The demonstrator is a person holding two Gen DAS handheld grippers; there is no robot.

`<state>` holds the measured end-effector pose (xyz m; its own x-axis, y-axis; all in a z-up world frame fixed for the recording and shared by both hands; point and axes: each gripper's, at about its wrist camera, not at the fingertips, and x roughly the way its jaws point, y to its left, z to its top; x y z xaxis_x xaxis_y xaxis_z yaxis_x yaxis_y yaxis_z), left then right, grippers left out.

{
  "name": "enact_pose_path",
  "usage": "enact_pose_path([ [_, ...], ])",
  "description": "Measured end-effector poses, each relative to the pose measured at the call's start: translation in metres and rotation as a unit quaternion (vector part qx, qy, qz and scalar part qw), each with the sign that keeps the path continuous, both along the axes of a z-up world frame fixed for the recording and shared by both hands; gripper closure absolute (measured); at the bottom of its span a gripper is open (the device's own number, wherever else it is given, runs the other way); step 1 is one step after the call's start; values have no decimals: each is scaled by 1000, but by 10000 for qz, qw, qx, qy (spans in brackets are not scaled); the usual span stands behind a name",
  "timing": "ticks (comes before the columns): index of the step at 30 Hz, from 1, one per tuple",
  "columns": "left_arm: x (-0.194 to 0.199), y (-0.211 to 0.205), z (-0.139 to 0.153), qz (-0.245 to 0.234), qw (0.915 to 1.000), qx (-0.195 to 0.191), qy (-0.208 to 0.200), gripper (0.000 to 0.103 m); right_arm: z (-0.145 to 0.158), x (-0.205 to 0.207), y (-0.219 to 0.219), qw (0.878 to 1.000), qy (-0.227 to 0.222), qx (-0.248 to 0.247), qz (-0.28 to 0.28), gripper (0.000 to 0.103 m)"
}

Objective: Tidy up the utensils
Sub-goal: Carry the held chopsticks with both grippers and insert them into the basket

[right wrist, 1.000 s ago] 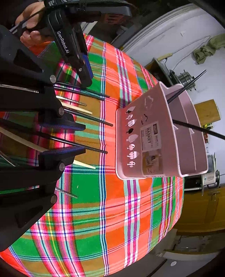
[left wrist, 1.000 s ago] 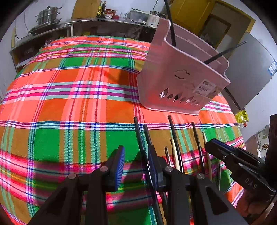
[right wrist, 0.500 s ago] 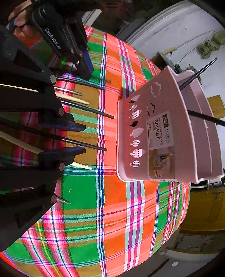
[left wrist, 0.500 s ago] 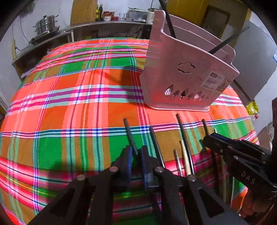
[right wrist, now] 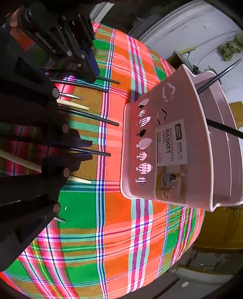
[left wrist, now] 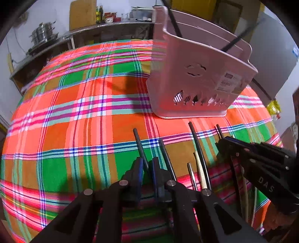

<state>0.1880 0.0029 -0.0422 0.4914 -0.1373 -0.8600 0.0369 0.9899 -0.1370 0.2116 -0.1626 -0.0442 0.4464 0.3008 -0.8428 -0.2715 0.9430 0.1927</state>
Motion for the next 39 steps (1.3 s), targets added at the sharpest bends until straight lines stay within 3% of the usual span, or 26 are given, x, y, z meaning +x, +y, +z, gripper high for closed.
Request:
enact_pose_path([
  [6,-2,8,11,28,9997,-243,-65,98,16,-6,-8,9998,-151,136,21,97],
  [18,-13,21,74,-112,9966,-484,-659,99,66,-16,-18,9972,-616,409,56,97],
  [31,-26,20,131,-273,9910,-500,-1212,99,120,-28,-23,9909,-1199,610,93,98],
  [39,-33,20,151,-302,9888,-511,-1368,99,143,-38,-27,9867,-1480,656,111,98],
])
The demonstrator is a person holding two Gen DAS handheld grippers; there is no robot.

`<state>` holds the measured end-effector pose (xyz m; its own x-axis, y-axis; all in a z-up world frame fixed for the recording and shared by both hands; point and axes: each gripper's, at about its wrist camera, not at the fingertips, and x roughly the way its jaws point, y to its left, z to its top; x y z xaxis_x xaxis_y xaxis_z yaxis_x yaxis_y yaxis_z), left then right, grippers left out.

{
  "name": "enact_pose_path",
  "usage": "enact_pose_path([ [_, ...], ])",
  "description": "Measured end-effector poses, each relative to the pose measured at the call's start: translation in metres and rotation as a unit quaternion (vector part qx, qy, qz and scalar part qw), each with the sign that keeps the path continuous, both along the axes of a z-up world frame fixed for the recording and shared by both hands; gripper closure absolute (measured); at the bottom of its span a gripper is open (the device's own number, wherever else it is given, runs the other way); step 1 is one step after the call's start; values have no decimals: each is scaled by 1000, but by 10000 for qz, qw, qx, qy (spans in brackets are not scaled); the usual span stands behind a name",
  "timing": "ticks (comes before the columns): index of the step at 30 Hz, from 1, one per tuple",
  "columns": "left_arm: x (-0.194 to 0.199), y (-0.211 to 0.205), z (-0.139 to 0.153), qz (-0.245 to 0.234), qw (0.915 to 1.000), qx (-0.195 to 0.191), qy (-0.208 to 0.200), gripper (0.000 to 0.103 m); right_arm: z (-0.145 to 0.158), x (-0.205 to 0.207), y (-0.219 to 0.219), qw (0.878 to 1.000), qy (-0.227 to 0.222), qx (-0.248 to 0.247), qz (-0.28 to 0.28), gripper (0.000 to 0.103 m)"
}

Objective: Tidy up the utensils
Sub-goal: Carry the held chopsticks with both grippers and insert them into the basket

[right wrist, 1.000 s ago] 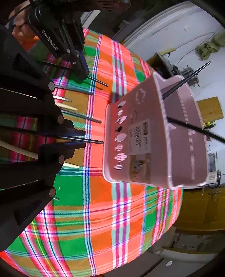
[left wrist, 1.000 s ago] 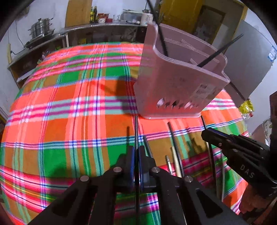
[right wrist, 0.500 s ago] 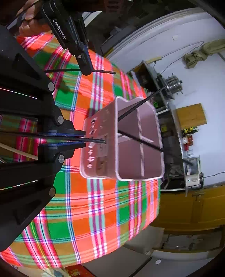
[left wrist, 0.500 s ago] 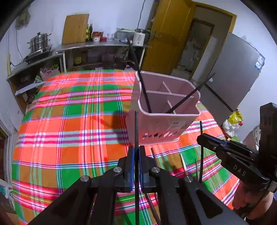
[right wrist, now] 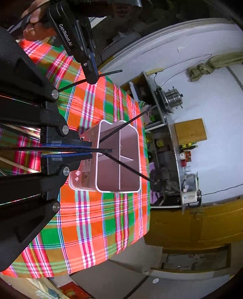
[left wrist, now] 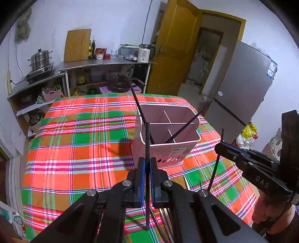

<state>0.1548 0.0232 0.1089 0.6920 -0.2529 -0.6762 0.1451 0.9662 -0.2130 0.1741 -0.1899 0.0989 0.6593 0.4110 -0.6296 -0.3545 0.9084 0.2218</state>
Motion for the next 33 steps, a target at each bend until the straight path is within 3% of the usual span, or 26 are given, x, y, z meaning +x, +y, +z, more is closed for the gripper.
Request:
enact_pose_path([
  [20,-11,-5,51,-176,9990,36,-420,99,40,-13,-6,9987,-504,19,30,98],
  [33,23,-2,99,-166,9975,-201,-661,99,88,5,-1,9948,-1004,142,6,98],
])
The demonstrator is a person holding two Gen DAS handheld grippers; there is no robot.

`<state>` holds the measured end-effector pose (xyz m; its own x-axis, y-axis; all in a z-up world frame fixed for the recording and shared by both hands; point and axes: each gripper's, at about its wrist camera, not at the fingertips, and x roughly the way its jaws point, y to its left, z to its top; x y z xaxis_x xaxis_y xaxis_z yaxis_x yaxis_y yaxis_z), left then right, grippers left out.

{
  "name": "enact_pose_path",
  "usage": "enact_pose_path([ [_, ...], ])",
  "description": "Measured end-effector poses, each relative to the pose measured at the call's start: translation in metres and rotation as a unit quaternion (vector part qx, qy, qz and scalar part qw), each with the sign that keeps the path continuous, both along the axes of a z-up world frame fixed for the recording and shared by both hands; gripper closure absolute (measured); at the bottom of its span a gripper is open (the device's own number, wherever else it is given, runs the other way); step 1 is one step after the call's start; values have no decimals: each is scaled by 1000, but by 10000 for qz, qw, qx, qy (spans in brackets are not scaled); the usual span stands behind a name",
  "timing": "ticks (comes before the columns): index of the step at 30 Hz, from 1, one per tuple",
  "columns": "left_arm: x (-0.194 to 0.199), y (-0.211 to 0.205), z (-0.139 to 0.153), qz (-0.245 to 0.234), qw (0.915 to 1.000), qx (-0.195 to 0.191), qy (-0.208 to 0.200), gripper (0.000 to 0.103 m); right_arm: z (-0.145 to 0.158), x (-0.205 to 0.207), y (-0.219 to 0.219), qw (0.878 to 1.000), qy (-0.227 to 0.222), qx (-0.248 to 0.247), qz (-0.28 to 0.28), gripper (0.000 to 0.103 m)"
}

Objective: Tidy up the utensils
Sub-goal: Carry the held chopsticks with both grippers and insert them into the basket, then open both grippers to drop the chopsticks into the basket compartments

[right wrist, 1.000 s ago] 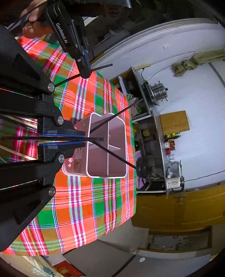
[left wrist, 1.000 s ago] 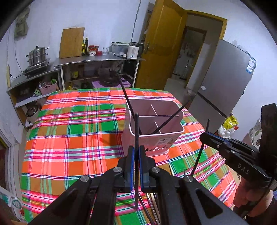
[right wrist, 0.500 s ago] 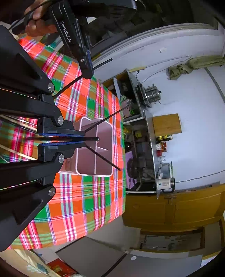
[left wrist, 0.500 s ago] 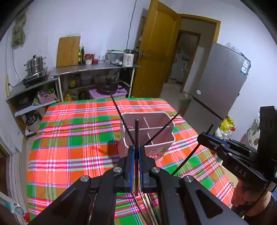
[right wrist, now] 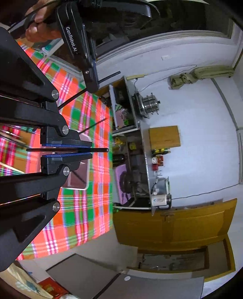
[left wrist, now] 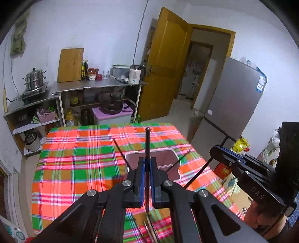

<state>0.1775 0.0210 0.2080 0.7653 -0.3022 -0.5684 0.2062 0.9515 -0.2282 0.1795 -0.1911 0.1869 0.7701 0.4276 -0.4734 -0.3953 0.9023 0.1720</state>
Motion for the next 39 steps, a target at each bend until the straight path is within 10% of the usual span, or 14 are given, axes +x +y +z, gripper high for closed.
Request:
enact_pose_path([
  [15,44,7,33,189,9993,-123,-303,99,32,34,5,9987,-409,271,-113,98],
  [39,79,20,-64,309,9986,-265,343,98,-42,66,12,9992,358,150,-119,98],
])
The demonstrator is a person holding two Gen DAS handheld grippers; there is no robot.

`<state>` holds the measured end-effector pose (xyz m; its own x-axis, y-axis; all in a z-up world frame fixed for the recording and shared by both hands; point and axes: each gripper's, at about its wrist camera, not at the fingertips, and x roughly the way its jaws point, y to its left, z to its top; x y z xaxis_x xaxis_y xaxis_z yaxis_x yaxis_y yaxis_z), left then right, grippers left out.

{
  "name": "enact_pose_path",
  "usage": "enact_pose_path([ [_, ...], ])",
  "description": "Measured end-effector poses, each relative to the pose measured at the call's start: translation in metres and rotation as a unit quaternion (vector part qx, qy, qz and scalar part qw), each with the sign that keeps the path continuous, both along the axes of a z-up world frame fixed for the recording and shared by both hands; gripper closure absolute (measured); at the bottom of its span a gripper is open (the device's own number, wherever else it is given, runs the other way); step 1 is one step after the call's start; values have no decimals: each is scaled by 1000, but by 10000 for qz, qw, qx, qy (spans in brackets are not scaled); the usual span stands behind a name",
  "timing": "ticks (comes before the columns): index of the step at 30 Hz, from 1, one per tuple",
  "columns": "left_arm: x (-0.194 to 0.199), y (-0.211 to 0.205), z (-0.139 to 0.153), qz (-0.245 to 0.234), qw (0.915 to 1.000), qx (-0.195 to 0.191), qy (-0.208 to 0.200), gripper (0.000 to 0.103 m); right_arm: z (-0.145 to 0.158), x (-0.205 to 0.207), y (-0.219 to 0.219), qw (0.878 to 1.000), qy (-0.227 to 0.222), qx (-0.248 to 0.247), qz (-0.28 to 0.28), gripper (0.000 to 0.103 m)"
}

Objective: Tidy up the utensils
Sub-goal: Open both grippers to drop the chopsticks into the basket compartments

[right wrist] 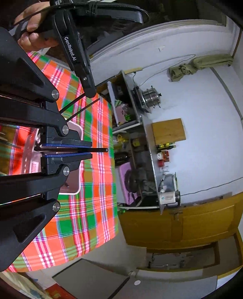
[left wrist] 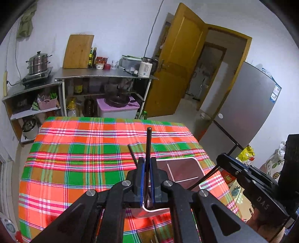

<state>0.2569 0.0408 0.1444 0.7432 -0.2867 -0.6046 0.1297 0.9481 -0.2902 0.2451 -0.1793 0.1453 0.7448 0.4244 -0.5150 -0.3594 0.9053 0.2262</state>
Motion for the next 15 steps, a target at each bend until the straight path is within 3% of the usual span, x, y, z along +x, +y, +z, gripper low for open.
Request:
enact_pose_path([
  [8,-7,6,-7,62,10000,18,20,98,-8,0,-4,9999,114,-42,-9,96],
  [15,-22,13,5,178,9996,51,-202,95,1,-8,-16,9999,2,-1,-124,91],
])
